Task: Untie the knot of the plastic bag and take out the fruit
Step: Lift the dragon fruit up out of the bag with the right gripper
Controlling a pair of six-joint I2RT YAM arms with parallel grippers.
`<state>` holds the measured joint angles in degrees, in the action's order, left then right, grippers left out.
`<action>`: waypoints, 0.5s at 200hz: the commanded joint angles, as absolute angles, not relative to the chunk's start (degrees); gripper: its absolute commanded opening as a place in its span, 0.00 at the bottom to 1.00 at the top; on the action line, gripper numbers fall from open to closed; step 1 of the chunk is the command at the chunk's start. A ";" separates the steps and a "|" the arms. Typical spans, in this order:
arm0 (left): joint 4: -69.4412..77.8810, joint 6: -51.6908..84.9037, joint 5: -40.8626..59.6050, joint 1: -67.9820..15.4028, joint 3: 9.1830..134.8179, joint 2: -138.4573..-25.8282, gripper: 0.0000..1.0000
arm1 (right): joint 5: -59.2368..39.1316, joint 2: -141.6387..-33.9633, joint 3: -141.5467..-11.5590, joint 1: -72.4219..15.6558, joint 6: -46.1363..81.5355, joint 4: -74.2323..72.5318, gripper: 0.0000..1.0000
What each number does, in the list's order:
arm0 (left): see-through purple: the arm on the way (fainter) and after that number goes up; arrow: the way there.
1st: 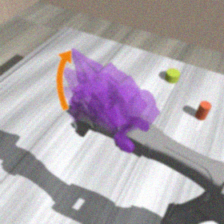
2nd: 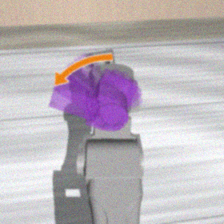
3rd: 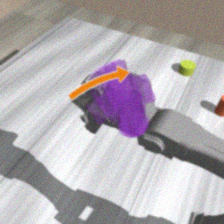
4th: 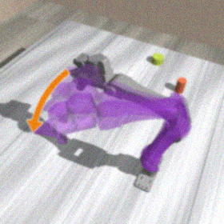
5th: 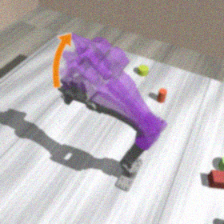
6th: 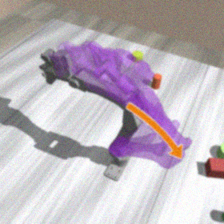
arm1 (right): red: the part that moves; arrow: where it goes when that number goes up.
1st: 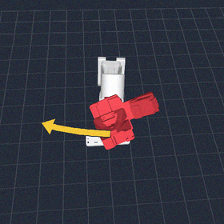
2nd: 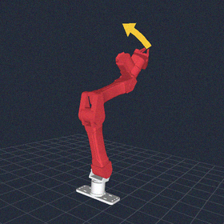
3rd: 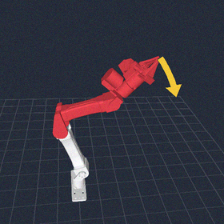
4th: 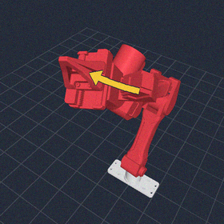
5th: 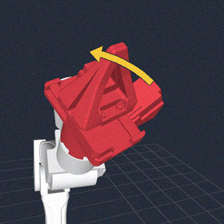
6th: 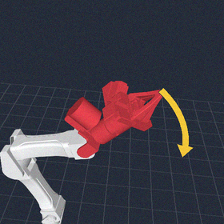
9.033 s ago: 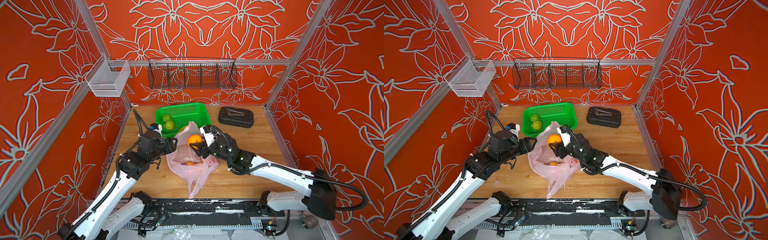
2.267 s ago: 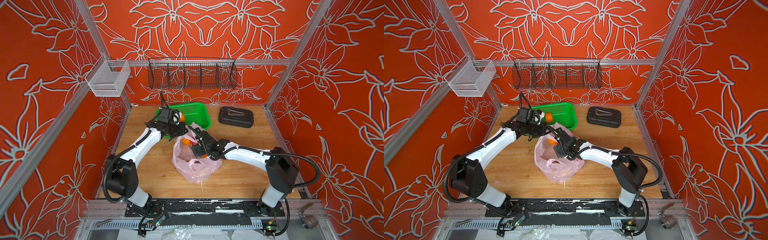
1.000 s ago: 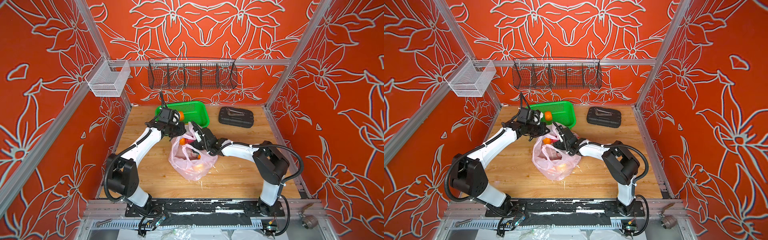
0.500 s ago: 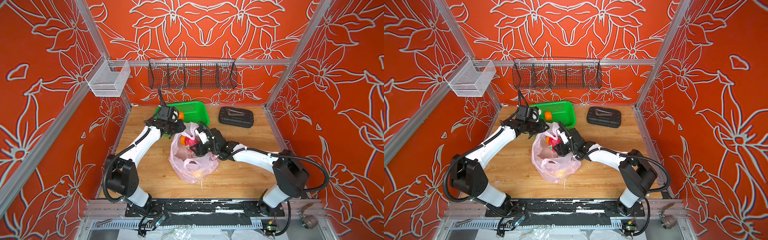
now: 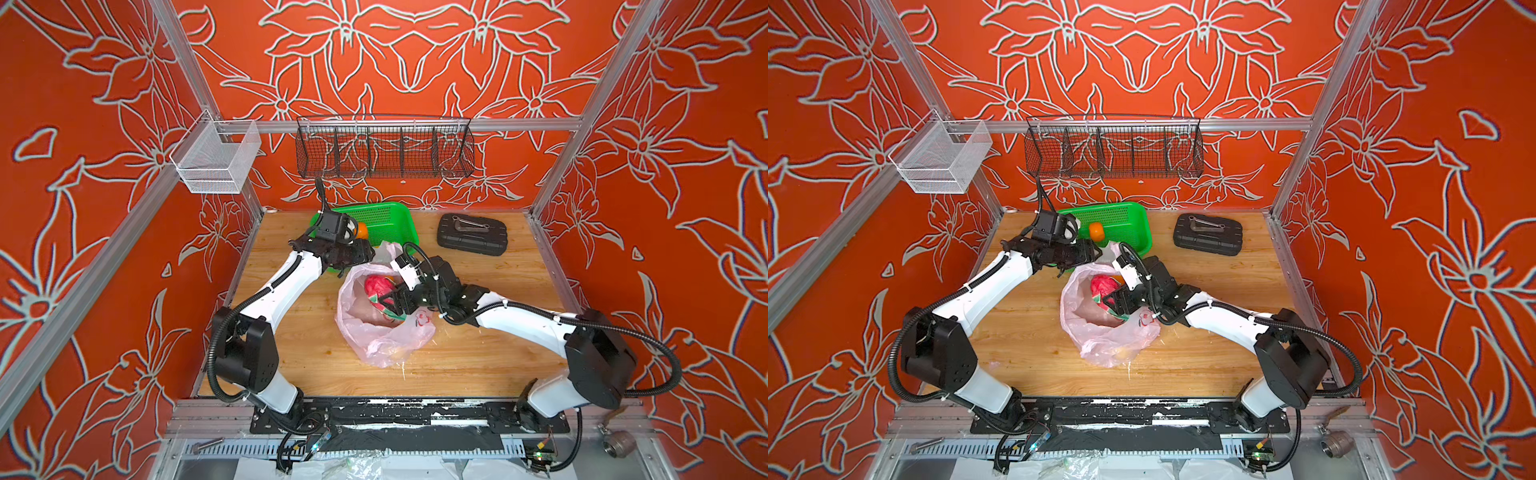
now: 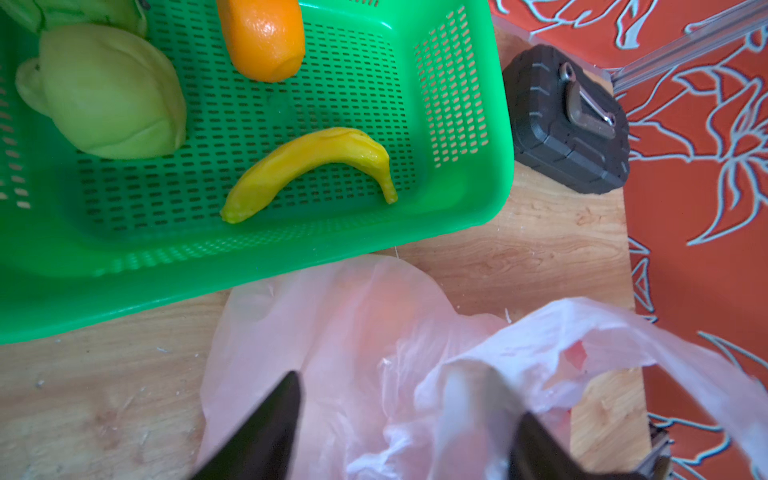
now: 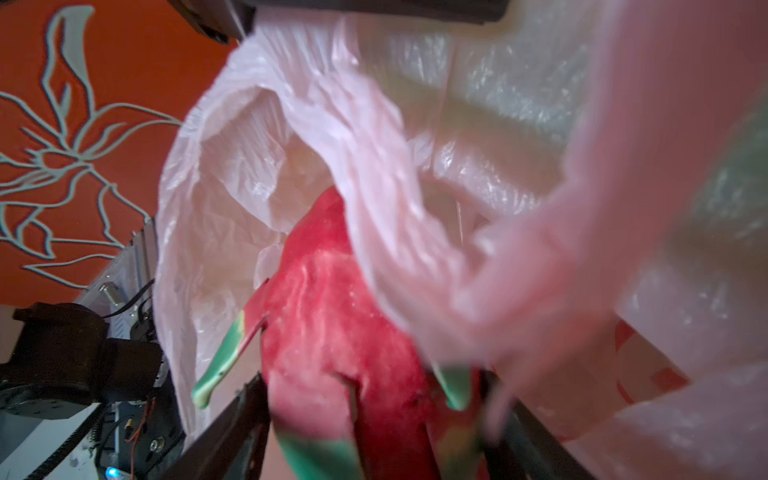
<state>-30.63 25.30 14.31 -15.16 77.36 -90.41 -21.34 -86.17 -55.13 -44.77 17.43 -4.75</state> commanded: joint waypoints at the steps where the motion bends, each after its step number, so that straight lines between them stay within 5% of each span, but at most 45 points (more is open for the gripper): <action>1: -30.52 25.80 13.92 -14.77 78.13 -87.71 0.83 | -23.60 -82.65 -54.68 -45.16 19.13 -10.04 0.28; 53: -28.94 27.59 13.90 -14.62 79.05 -82.49 1.00 | -24.50 -77.90 -54.67 -45.11 21.40 -11.06 0.27; 100: -29.62 28.99 13.50 -14.48 81.55 -79.95 0.98 | -22.22 -71.55 -54.84 -45.06 21.93 -10.31 0.27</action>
<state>-29.87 27.64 14.06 -14.87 79.79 -81.89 -22.87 -75.61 -54.48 -44.77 21.26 -6.42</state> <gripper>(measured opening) 0.977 0.753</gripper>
